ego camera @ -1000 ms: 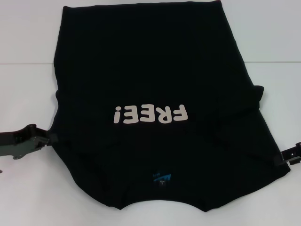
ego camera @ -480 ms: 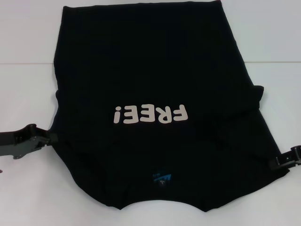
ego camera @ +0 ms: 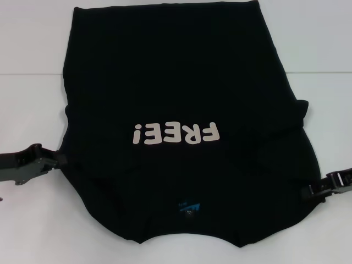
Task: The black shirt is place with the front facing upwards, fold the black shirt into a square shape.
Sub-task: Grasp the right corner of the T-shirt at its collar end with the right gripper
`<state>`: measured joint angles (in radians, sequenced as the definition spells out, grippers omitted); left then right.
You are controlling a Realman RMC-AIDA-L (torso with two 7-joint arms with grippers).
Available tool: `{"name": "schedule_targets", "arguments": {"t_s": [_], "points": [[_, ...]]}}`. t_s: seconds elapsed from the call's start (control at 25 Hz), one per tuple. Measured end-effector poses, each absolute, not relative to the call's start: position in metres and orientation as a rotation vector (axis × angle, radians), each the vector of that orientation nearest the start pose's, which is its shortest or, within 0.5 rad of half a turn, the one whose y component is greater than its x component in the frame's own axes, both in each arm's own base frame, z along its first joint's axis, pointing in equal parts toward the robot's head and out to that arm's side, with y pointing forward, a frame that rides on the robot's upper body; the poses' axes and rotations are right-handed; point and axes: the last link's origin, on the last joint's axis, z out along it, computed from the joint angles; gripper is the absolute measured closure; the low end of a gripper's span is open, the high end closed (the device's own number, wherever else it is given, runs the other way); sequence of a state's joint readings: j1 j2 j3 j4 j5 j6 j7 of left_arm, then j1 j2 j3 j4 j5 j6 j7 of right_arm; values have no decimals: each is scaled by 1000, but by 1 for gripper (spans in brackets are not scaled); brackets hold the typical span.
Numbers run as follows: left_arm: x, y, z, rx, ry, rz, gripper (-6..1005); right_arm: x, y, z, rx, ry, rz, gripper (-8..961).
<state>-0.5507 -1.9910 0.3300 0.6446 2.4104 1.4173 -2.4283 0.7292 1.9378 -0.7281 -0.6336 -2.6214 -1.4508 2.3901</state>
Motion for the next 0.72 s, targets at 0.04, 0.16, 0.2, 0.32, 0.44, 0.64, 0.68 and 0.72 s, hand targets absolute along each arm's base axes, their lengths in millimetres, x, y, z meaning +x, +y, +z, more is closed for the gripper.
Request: {"name": "schedule_targets", "arguments": {"t_s": [0.04,0.16,0.2,0.32,0.44,0.64,0.68,0.72], "points": [[-344,338,54,2277,2513,754,962,299,371,36,-2329,1680,-151,345],[-344,338,54,2276,2514,755,963,294,373,33,-2345,1669,-152,345],[-344,338,54,2276,2515,756,963,292,374,31,-2349,1665,-154,345],[-344,338,54,2276,2515,756,963,292,374,30,-2352,1664,-153,345],[-344,338,54,2276,2516,756,963,291,373,29,-2356,1666,-159,346],[-344,339,54,2274,2515,769,963,292,372,29,-2358,1671,-163,385],[-344,339,54,2274,2515,769,963,292,372,29,-2357,1673,-163,425],[-344,339,54,2276,2514,769,963,292,372,29,-2357,1674,-161,464]]}}
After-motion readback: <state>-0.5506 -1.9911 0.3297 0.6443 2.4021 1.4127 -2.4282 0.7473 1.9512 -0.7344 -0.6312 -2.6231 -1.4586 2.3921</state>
